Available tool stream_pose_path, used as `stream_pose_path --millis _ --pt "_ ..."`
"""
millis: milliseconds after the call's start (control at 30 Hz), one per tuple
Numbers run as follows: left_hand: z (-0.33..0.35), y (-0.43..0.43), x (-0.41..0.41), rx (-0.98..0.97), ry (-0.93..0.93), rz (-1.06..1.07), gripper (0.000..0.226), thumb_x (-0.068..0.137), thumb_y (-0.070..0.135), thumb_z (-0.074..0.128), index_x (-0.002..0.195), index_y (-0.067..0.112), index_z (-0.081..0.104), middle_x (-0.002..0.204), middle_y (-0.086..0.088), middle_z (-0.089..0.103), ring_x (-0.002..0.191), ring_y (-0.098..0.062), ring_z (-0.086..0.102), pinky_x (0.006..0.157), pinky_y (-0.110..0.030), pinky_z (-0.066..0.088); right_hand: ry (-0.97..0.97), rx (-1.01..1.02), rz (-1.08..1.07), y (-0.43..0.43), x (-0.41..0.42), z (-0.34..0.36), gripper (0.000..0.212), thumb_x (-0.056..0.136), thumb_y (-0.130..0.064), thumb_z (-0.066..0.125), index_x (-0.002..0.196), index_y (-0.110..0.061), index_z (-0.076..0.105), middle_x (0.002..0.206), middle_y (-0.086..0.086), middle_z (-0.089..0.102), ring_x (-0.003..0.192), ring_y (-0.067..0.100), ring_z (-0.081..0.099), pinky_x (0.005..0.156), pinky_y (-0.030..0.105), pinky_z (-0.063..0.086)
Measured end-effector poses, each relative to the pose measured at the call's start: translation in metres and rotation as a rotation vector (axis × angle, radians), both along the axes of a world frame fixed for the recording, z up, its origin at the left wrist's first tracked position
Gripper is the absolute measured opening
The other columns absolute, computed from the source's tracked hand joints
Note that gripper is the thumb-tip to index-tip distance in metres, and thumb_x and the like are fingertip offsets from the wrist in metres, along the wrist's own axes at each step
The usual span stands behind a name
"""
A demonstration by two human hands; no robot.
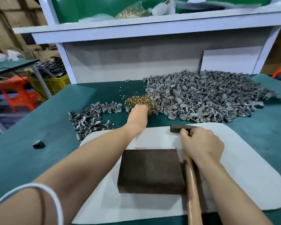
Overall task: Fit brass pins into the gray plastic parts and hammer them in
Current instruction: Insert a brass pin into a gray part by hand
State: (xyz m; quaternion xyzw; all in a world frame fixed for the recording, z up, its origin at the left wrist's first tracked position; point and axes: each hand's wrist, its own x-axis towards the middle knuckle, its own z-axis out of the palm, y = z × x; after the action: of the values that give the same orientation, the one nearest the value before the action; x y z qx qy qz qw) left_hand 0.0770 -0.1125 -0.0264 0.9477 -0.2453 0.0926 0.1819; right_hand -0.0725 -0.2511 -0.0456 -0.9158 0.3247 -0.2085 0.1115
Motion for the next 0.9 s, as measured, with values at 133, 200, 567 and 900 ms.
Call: stream_pose_path --millis 133,200,567,900 --pt "0.005 0.007 -0.003 0.035 -0.008 -0.053 0.027 0.087 -0.002 0.049 0.104 0.012 0.065 0.102 -0.012 0.066 0.092 -0.032 0.061 0.07 -0.035 0.05 -0.003 0.009 -0.004 0.0 0.0 -0.001 0.043 0.086 -0.05 0.043 0.081 -0.017 0.069 0.083 0.009 0.065 0.075 0.031 0.056 0.063 0.03 0.035" --pt "0.007 0.017 -0.006 0.02 -0.04 -0.085 0.029 0.086 0.001 0.051 0.11 0.013 0.064 0.102 -0.01 0.063 0.091 -0.031 0.06 0.072 -0.036 0.051 0.001 0.01 -0.006 0.0 0.0 -0.001 0.043 0.086 -0.052 0.043 0.081 -0.018 0.069 0.08 0.008 0.064 0.075 0.031 0.056 0.063 0.03 0.035" --pt "0.026 0.134 0.012 -0.147 0.146 0.178 0.021 0.09 0.0 0.054 0.092 0.008 0.074 0.099 -0.006 0.071 0.09 -0.016 0.061 0.085 -0.023 0.047 0.07 0.083 -0.032 0.004 -0.003 0.008 0.043 0.087 -0.054 0.043 0.069 -0.018 0.06 0.062 0.002 0.041 0.066 0.028 0.044 0.06 0.029 0.034" --pt "0.01 0.137 -0.008 -0.206 0.022 0.189 0.024 0.087 -0.006 0.05 0.089 0.008 0.07 0.085 -0.008 0.071 0.072 -0.013 0.057 0.072 -0.022 0.046 -0.077 0.181 -0.026 0.005 -0.012 0.013 0.031 0.088 -0.043 0.051 0.087 -0.015 0.065 0.09 0.015 0.066 0.086 0.037 0.059 0.066 0.032 0.036"
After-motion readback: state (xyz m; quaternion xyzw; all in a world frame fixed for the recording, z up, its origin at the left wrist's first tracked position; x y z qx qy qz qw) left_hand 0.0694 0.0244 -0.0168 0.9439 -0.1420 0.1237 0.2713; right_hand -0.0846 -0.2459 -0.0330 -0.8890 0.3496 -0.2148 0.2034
